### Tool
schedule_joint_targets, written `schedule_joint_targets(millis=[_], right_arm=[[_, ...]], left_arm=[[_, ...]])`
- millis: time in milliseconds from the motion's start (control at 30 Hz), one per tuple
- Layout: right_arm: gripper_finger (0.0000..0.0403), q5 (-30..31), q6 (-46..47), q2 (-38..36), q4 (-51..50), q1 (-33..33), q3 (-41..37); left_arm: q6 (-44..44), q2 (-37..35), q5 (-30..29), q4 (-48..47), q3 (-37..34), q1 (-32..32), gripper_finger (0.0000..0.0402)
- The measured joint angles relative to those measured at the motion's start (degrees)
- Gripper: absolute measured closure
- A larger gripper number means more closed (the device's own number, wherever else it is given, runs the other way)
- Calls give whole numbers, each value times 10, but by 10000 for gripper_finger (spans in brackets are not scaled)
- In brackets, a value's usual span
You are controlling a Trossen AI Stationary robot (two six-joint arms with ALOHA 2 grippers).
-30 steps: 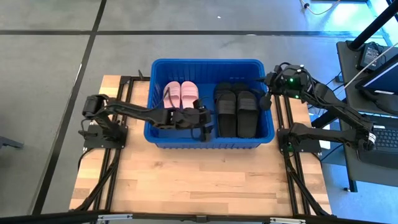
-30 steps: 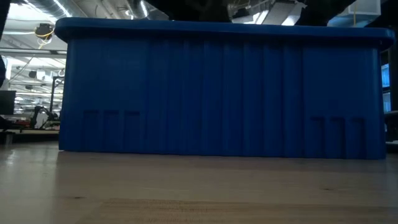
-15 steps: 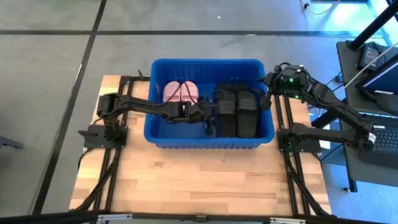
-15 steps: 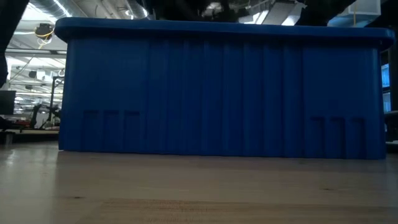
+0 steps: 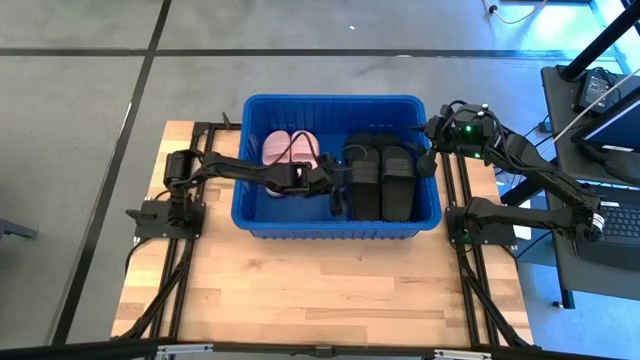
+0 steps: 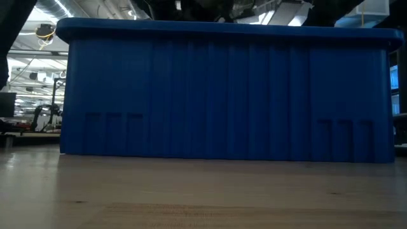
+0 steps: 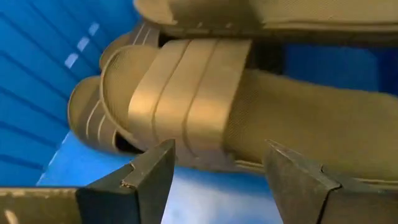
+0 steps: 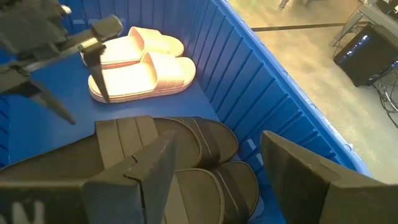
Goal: Pick and place slides into bin
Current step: Adjust the black slippers in the blue bin
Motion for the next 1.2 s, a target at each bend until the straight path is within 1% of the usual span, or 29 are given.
schedule_joint_targets(millis=[167,267,467,600,667,767,833,900,967,1067,1200], right_arm=[[169,0,1,0,0,0,0],[169,0,1,0,0,0,0],[169,0,2,0,0,0,0],[169,0,2,0,0,0,0],[169,0,2,0,0,0,0],[169,0,2,0,0,0,0],[169,0,2,0,-1,0,0],[169,0,3,0,-1,0,0],[169,0,3,0,-1,0,0],[169,0,3,0,-1,0,0],[169,0,3,0,-1,0,0]], left_arm=[[-12,8,0,18,0,-3,168],[-10,8,-5,48,0,-9,168],[33,8,-49,73,0,-23,168],[36,18,-97,69,0,-28,168],[36,26,-103,92,2,-26,168],[37,31,-112,87,0,-24,168],[38,42,-121,102,2,-24,168],[38,44,-108,91,0,-22,168],[34,51,-101,104,2,-21,168],[34,57,-123,89,0,-24,168],[37,64,-159,96,0,-26,168]])
